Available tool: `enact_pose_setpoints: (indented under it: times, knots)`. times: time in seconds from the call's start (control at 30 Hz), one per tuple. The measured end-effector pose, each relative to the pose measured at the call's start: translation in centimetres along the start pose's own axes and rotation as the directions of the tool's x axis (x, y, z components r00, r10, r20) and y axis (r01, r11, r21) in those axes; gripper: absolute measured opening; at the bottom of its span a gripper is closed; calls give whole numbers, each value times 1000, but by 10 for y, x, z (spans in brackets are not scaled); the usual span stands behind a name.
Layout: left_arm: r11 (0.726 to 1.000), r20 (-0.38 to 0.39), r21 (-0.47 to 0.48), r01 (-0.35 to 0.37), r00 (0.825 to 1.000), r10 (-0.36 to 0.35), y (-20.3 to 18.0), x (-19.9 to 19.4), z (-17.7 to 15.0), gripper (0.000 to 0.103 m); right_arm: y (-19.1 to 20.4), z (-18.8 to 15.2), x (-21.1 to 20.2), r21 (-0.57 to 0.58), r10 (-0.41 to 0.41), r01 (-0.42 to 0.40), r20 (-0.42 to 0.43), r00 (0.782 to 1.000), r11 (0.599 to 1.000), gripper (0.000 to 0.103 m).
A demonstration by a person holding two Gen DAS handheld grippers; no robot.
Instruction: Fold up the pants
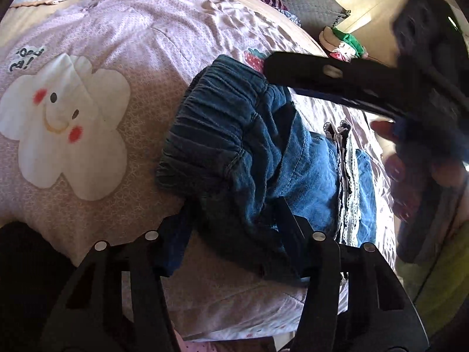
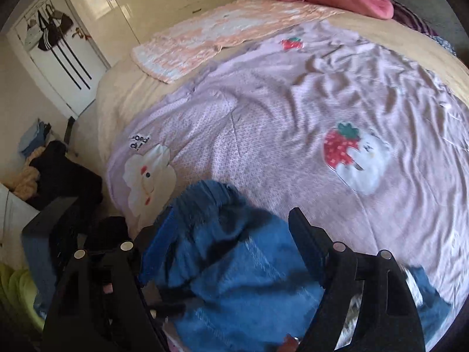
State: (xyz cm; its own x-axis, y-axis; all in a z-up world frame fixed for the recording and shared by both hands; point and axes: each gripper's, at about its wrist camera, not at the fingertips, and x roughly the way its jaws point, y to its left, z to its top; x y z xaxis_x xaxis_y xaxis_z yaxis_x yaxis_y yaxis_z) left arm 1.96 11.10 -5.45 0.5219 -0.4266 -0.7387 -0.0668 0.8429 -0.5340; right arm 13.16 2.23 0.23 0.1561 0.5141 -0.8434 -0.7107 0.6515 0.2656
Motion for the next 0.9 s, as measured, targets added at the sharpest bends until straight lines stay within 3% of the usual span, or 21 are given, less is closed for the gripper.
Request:
enact_pose_setpoints:
  times: [0.13,0.17,0.2,0.3,0.47,0.57,0.6,0.67,0.73,0.9]
  knots:
    - [1000,-6,0,3,1000,-3,2,2,1,47,1,7,26,-5,25,-25,-49,999,1000,77]
    - [1000,-9,-1,4,1000,-4,2,2,0,47,0,7,32,-4,39,-40,-61,997,999,73]
    - [1000,-10,-1,4,1000,-4,2,3,0,47,-1,5,38,0,77,-77,-75,994,997,50]
    - [1000,-9,-12,17,1000,-17,4,3,0,49,-4,0,38,1,94,-94,-61,994,996,37]
    - [997,23,-46,69,997,-68,9,-3,2,67,-9,-9,-12,4,196,-197,61,979,980,31]
    - [993,31,-58,107,994,-105,3,-4,6,68,-14,-17,-42,2,239,-241,123,963,971,31]
    - [990,28,-59,128,992,-126,0,-4,7,67,-17,-23,-56,-3,252,-254,149,956,967,31]
    - [976,11,-62,208,978,-208,-10,-5,12,41,-24,-29,-72,-2,256,-260,179,950,966,31]
    - [969,-2,-27,245,969,-245,-31,-7,15,30,-35,-39,-92,-4,249,-254,219,943,967,31]
    - [955,-12,99,278,960,-279,-84,-11,11,28,-69,-74,-140,5,233,-247,311,921,969,31]
